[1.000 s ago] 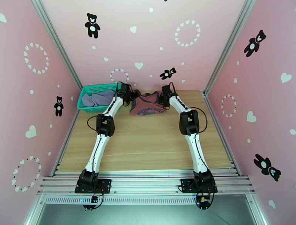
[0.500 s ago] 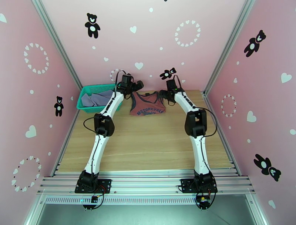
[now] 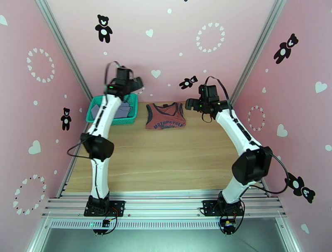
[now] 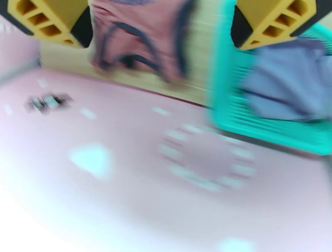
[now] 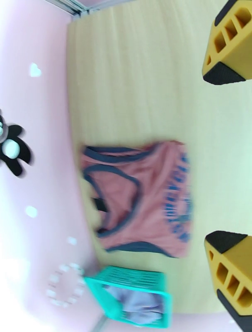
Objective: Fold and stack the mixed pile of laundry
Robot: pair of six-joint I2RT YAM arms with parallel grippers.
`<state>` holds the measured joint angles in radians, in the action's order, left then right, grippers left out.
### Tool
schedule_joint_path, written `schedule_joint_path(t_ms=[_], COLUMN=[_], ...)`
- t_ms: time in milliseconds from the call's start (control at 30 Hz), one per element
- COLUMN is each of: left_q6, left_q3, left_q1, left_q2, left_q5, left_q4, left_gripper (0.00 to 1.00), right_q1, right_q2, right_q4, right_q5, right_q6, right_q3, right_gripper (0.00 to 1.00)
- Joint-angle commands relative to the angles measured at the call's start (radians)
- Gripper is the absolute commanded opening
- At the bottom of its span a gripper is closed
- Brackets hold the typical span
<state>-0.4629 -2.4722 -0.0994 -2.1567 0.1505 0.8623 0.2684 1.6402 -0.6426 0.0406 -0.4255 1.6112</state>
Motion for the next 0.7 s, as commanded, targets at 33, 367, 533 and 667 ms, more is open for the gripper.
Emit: schedule_joint_path(t_ms=[33, 367, 533, 667], left_q6=[0.041, 0.073, 0.042, 0.028], left_q3=[0.038, -0.186, -0.182, -0.184], left_q1=[0.148, 0.209, 0.209, 0.21], left_q2=[-0.121, -0.449, -0.495, -0.525], left_q5=[-0.001, 0.024, 0.022, -0.017], left_q4=[0.142, 0.257, 0.262, 0.259], left_gripper=[0.93, 0.99, 0.99, 0.91], right_q1=[0.03, 0.09, 0.115, 0.125], right_q2=[-0.116, -0.107, -0.058, -0.041], right_q4=[-0.044, -0.02, -0.018, -0.015], right_q5=[0.093, 0.094, 0.085, 0.082], right_q6=[0.039, 0.016, 0.008, 0.002], right_q3=[-0.161, -0.279, -0.279, -0.275], right_gripper=[0.98, 0.99, 0.98, 0.97])
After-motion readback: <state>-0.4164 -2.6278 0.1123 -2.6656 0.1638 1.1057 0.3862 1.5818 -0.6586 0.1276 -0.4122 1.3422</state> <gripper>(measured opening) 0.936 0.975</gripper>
